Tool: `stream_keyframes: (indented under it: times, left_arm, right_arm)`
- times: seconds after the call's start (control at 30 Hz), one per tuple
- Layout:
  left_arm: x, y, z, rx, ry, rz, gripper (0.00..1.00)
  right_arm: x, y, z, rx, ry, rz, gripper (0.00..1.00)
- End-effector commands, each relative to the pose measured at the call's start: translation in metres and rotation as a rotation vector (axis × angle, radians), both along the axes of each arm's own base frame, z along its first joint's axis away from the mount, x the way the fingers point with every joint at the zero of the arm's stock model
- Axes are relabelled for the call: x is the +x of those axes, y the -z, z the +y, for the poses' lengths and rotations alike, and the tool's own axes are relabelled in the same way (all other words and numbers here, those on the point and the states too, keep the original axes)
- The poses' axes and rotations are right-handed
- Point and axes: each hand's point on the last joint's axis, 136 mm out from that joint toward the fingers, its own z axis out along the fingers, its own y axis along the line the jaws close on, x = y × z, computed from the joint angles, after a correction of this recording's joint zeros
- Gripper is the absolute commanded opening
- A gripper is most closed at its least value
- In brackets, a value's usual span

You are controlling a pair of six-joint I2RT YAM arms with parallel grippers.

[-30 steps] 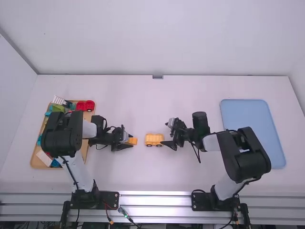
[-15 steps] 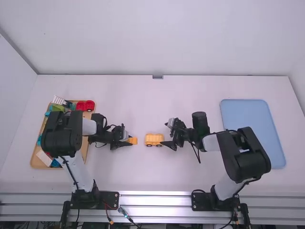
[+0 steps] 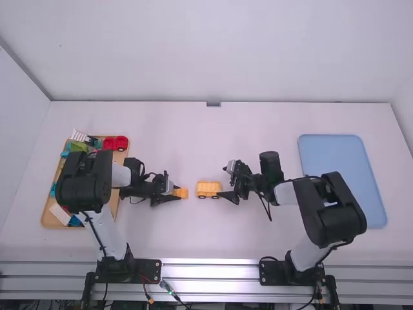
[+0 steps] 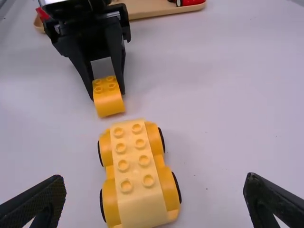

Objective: Assemble lego blocks to make yellow taxi

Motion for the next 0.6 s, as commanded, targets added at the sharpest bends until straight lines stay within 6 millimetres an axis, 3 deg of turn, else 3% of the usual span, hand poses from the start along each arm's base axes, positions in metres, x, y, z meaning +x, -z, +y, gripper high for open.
stream_keyframes:
  times: [0.0, 0.07, 0.23, 0.43, 0.57]
  left_arm:
    - [0.003, -0.014, -0.006, -0.075, 0.013, -0.005, 0.07]
    - [0.005, -0.021, -0.007, -0.101, 0.013, 0.021, 0.02]
    - [0.009, -0.032, -0.006, -0.1, 0.015, 0.041, 0.02]
    - [-0.001, -0.059, -0.013, -0.184, 0.073, -0.024, 0.02]
    - [-0.007, -0.066, -0.018, -0.2, 0.108, -0.032, 0.02]
  right_arm:
    - [-0.006, 0.007, 0.008, -0.028, -0.014, 0.009, 0.99]
    - [-0.007, 0.014, 0.011, -0.073, -0.004, -0.006, 0.99]
    - [-0.017, 0.018, 0.016, -0.091, -0.06, -0.055, 0.99]
    - [-0.018, 0.03, 0.016, -0.089, -0.084, -0.059, 0.99]
    - [-0.016, 0.039, 0.021, -0.065, -0.104, -0.052, 0.99]
